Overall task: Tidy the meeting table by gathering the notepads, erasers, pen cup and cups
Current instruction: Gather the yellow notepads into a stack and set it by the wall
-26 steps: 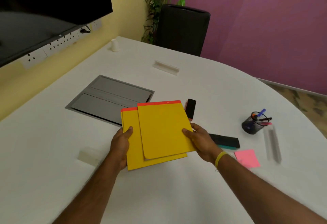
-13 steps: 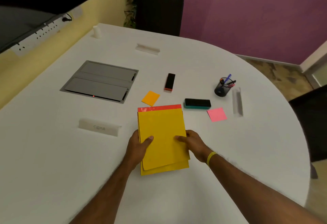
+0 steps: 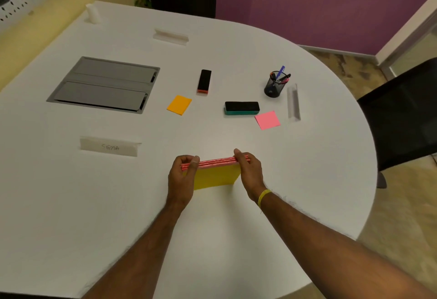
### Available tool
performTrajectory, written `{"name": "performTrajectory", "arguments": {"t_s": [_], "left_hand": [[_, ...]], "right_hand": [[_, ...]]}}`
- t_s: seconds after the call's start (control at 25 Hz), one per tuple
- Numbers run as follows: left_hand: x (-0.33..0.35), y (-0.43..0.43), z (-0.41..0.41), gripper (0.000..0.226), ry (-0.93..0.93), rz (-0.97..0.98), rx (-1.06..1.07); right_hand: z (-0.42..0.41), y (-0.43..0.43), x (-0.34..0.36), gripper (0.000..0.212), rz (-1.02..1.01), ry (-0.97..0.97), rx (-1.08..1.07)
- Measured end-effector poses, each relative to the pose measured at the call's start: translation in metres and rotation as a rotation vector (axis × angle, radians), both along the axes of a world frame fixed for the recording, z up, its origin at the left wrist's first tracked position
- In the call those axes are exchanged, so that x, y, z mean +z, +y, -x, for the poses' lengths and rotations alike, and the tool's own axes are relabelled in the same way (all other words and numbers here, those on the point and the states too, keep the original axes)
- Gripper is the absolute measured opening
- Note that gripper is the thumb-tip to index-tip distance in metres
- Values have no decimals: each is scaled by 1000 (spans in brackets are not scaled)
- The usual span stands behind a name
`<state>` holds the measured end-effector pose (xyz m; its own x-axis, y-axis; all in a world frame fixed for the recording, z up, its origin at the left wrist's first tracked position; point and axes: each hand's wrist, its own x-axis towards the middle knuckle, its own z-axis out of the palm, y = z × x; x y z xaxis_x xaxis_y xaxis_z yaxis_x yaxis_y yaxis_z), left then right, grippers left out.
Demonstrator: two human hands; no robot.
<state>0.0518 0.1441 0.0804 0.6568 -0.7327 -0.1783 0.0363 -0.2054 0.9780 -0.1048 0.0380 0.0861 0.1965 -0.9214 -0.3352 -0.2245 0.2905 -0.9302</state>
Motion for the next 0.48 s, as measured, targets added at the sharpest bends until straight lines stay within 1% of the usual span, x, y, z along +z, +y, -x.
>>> {"name": "performTrajectory", "arguments": {"t_s": [0.08,0.16,0.24,0.32,0.36,0.4,0.48], "left_hand": [[-2,-2,4,19,0,-46,36],[-5,-1,3,24,2,-62,36],[-9,3,0,28,-20,-56,-11],[-17,11,-3,39,-85,-81,-98],[-21,13,-5,40,-117,-99,-127],[-23,13,-7,35,-134,-107,-132],[-21,10,-8,26,-117,-87,-121]], "right_hand": [[1,3,-2,35,14,18,15],[0,2,-3,37,26,27,22],[0,0,-1,38,44,40,38],[2,0,0,39,52,59,69],[3,0,0,40,49,68,90],[5,0,2,41,42,70,115],[10,-1,9,45,6,38,165]]}}
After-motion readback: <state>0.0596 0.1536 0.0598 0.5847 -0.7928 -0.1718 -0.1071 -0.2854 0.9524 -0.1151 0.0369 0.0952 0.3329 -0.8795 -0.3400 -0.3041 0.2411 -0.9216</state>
